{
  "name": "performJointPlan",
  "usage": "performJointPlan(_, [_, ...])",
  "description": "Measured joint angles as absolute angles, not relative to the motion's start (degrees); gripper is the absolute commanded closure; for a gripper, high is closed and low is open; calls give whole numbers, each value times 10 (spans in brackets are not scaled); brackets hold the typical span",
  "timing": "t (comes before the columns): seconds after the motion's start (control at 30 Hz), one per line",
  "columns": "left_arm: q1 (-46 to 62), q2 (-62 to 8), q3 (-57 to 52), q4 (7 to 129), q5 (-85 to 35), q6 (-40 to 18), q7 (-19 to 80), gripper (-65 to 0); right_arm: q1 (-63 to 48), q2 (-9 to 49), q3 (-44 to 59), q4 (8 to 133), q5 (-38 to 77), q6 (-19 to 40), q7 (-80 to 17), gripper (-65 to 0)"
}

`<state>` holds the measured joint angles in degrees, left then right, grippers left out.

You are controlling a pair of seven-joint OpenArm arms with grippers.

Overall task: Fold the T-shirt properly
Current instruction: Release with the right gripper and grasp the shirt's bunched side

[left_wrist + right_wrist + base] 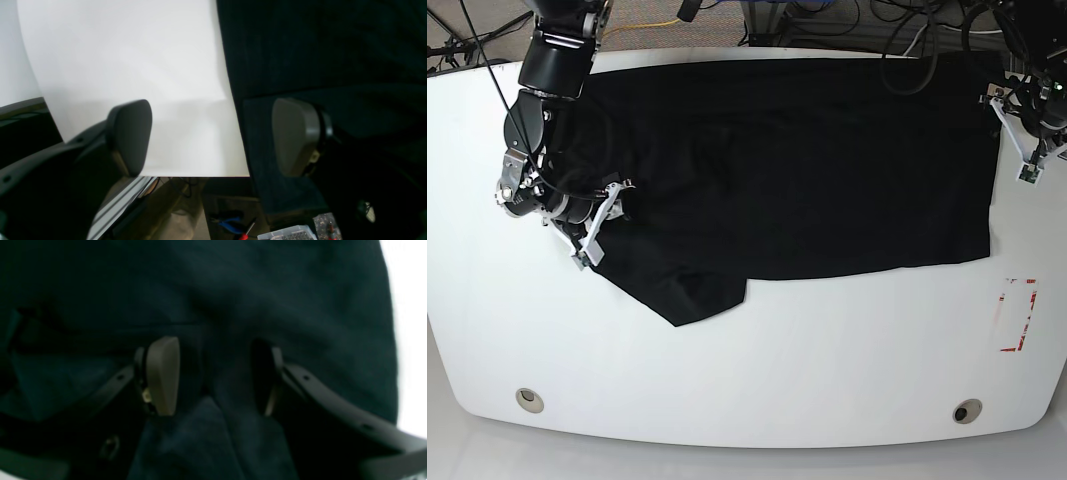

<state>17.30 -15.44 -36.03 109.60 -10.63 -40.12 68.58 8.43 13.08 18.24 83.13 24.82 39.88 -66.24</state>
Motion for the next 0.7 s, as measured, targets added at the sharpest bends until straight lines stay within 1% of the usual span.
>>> performJointPlan(0.23, [173, -154, -361, 1096, -106, -401, 686, -525, 84, 127, 178, 802, 251, 399, -662, -328])
performJointPlan(0.4, [173, -154, -361, 1096, -106, -401, 686, -525, 83, 130, 143, 799, 246, 399, -627, -327])
performJointPlan(0.6, [173, -154, -361, 1096, -106, -401, 686, -525, 81, 126, 130, 799, 252, 399, -629, -325])
performJointPlan(0.67, [173, -154, -361, 1096, -108, -401, 686, -525, 81, 128, 130, 799, 252, 399, -630, -309])
performJointPlan(0.7, [173, -154, -361, 1096, -108, -401, 686, -525, 81, 129, 131, 799, 252, 399, -630, -289])
